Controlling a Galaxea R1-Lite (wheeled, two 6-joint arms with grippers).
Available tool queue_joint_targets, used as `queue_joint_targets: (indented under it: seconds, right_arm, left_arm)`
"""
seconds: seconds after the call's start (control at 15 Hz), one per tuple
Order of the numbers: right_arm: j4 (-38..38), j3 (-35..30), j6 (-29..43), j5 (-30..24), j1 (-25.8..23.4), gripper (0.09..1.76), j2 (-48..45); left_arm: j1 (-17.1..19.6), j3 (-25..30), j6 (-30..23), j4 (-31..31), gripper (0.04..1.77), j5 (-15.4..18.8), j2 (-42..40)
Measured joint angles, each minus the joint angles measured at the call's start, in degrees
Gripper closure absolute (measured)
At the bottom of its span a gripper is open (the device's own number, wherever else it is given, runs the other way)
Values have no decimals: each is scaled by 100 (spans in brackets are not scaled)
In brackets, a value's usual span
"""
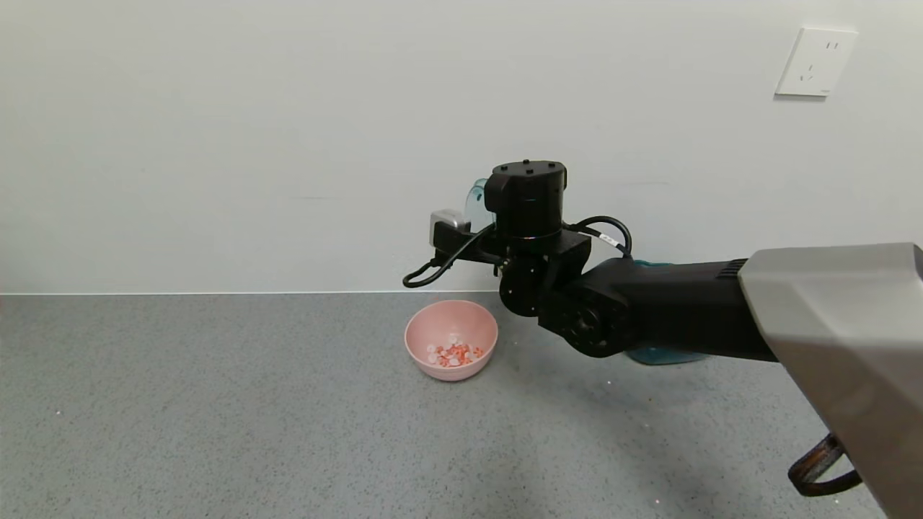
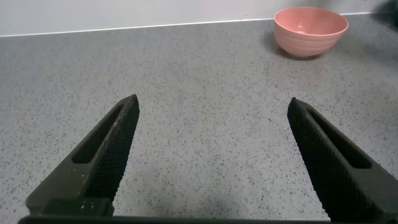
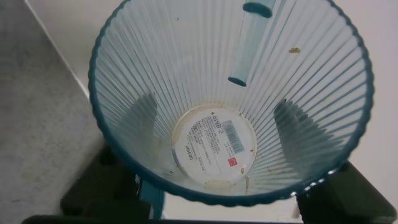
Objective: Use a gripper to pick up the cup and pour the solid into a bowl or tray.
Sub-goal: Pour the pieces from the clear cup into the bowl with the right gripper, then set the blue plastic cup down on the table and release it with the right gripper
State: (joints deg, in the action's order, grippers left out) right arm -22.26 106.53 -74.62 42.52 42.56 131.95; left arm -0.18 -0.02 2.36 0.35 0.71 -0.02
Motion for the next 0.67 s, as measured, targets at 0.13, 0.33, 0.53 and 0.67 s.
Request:
queue_joint_targets:
  seconds: [0.13, 0.33, 0.53, 0.67]
  right_arm:
    - [0, -400, 825, -2, -77, 51, -177]
    - [7, -1070, 2382, -2, -190, 51, -461]
    - [-4, -1654, 3947, -18, -243, 51, -709]
    - [-23, -2137, 4770, -30, -235, 51, -883]
  left_arm:
    - [0, 0, -2, 0, 9, 0, 0]
    - [0, -2, -2, 0, 9, -2, 0]
    - [0, 0, 0, 0, 9, -2, 0]
    - [0, -2, -2, 0, 9, 0, 0]
